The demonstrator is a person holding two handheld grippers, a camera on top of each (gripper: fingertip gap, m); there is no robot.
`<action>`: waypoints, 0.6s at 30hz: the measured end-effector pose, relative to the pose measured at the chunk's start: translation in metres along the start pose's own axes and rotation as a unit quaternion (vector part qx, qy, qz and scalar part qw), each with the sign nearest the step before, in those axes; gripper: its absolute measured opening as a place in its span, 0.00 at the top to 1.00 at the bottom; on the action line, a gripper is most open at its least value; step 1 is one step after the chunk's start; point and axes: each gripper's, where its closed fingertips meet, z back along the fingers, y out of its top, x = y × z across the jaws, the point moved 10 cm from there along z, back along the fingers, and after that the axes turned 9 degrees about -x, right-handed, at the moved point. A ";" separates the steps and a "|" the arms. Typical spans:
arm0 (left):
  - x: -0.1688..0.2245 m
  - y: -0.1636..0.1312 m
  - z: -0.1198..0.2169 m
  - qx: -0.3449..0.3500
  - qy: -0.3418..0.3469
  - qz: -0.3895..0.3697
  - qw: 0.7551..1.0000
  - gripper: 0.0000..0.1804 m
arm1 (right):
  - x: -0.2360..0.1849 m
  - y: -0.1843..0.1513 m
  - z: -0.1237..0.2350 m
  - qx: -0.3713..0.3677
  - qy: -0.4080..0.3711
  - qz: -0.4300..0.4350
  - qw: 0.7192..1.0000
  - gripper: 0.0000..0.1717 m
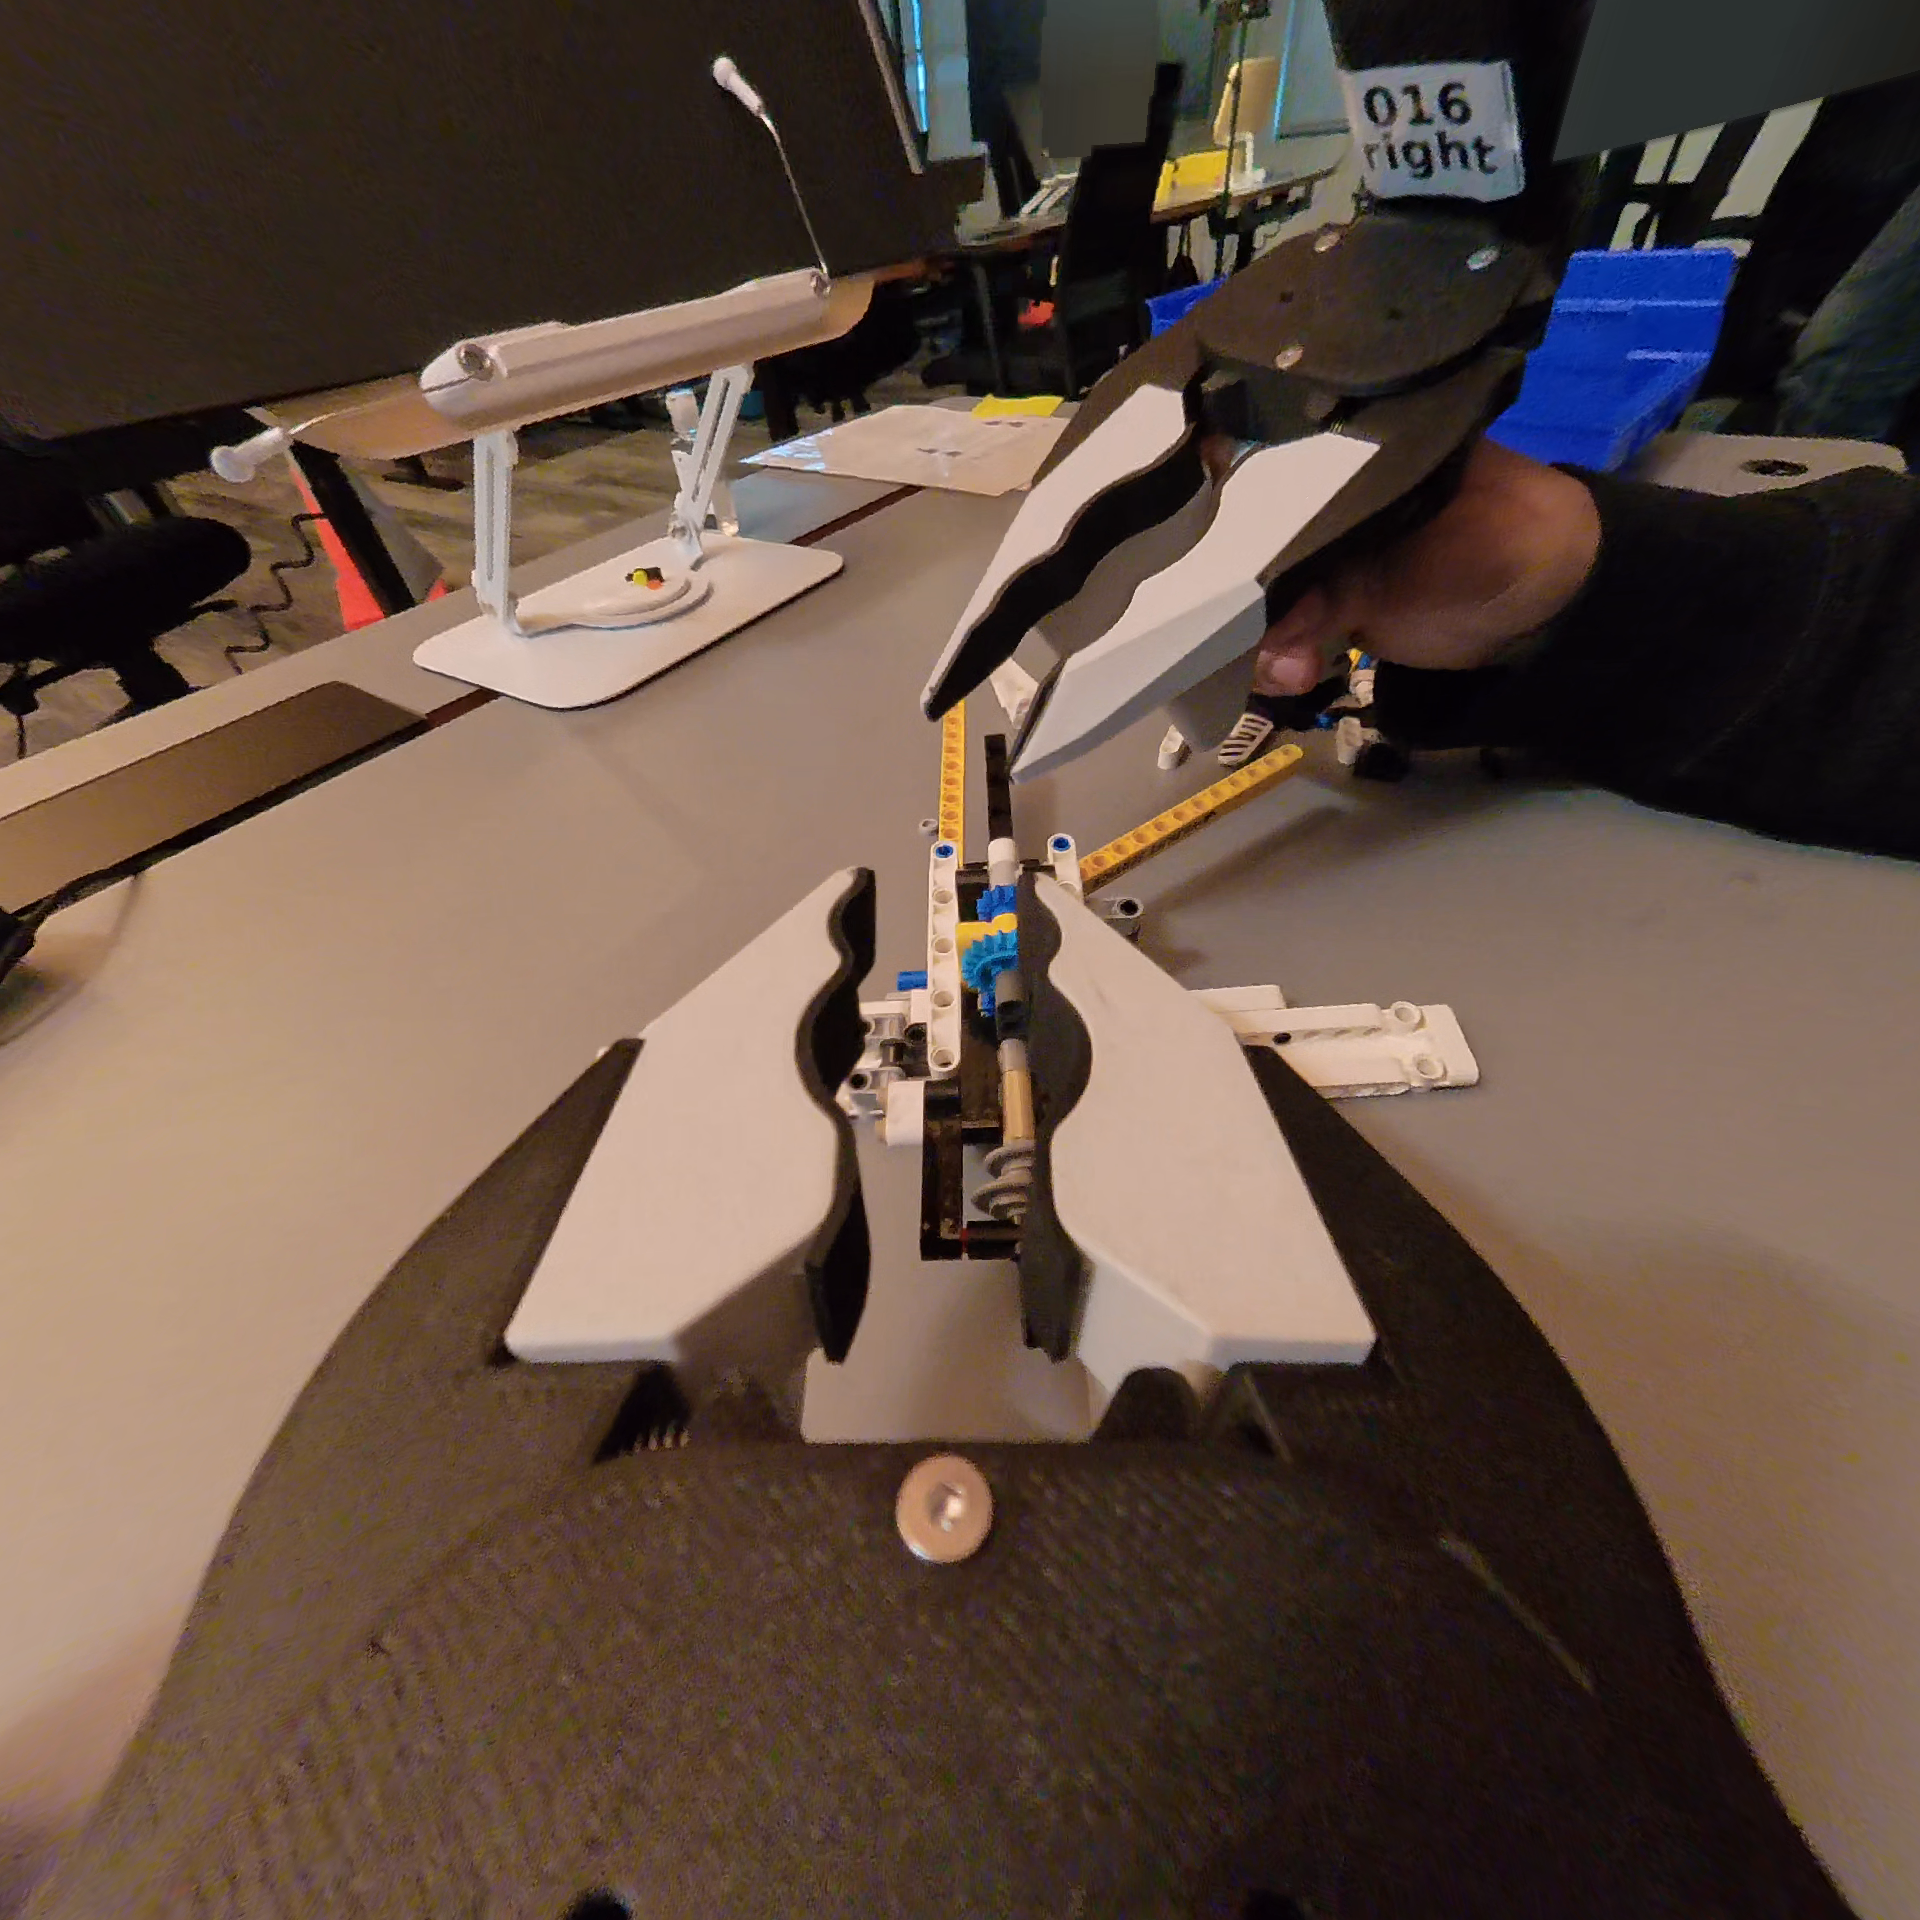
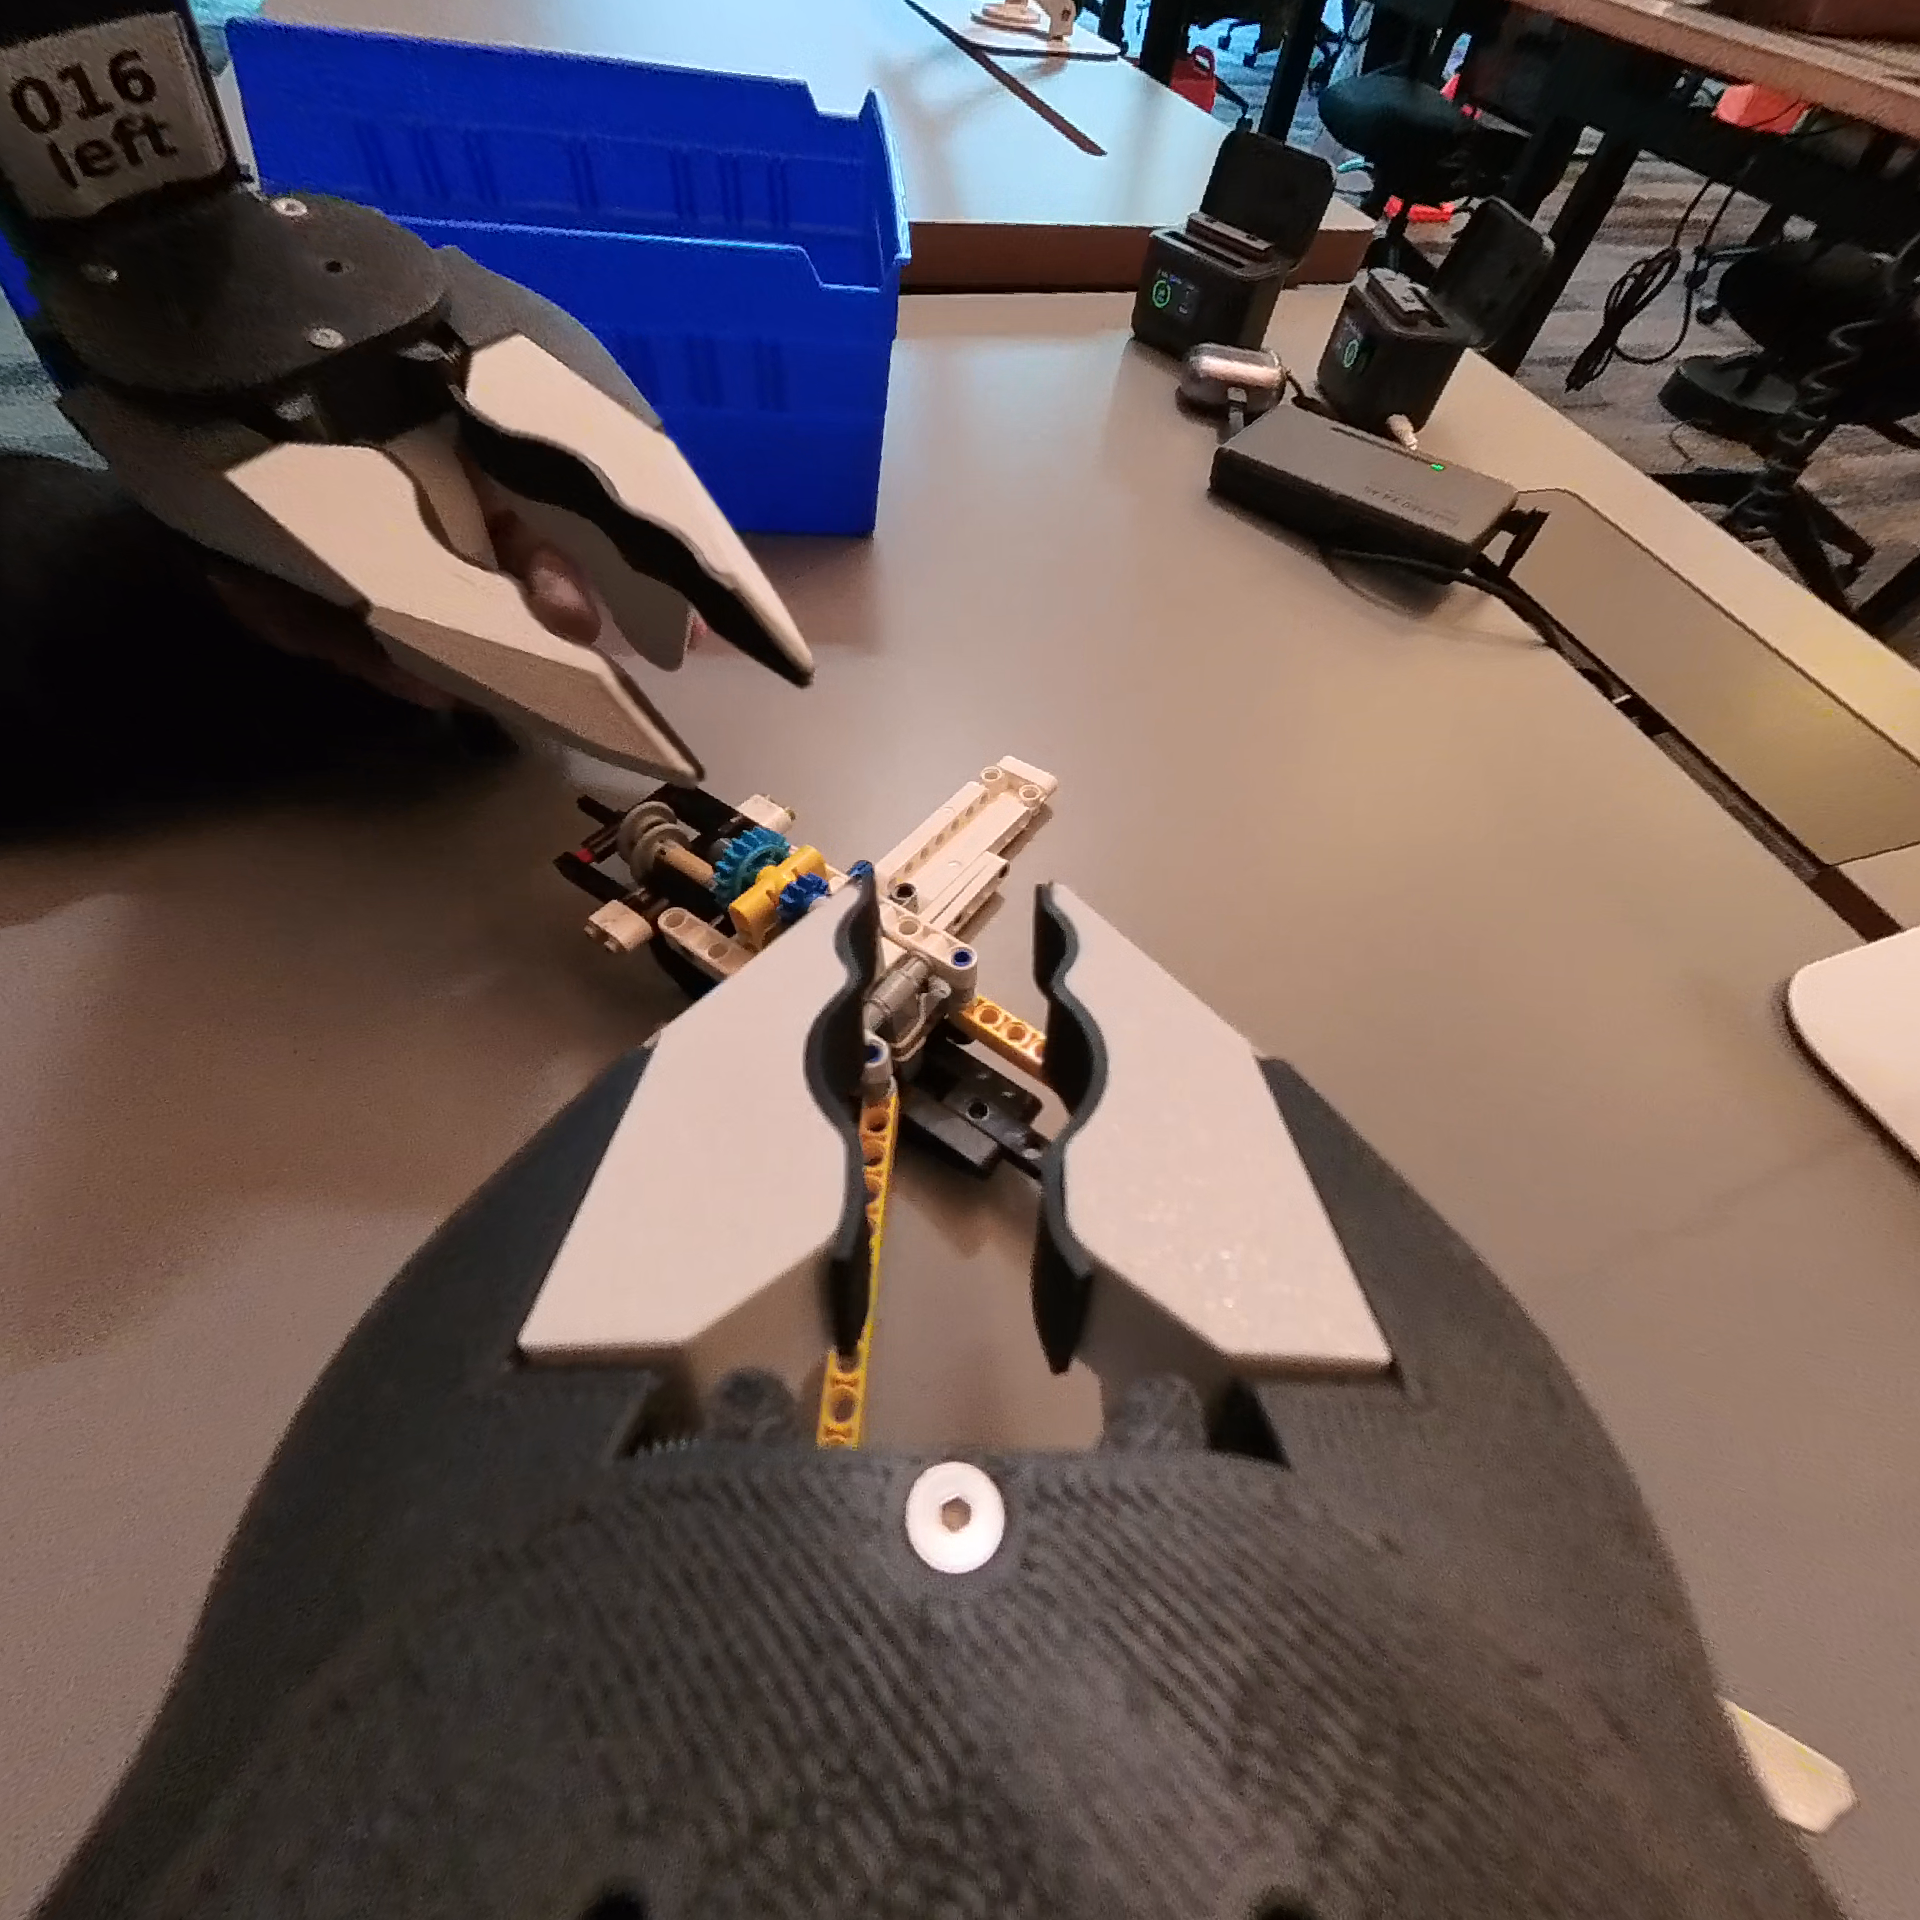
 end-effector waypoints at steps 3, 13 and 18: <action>-0.002 0.000 0.002 0.008 -0.004 0.009 1.000 0.87 | -0.003 0.000 -0.003 -0.001 0.008 0.004 1.000 0.84; -0.024 -0.004 0.009 0.007 0.093 0.080 0.992 1.00 | -0.005 -0.002 -0.006 -0.025 -0.035 0.029 0.999 0.86; -0.028 -0.006 0.011 0.015 0.084 0.108 0.990 1.00 | -0.005 -0.003 -0.007 -0.028 -0.044 0.033 0.998 0.87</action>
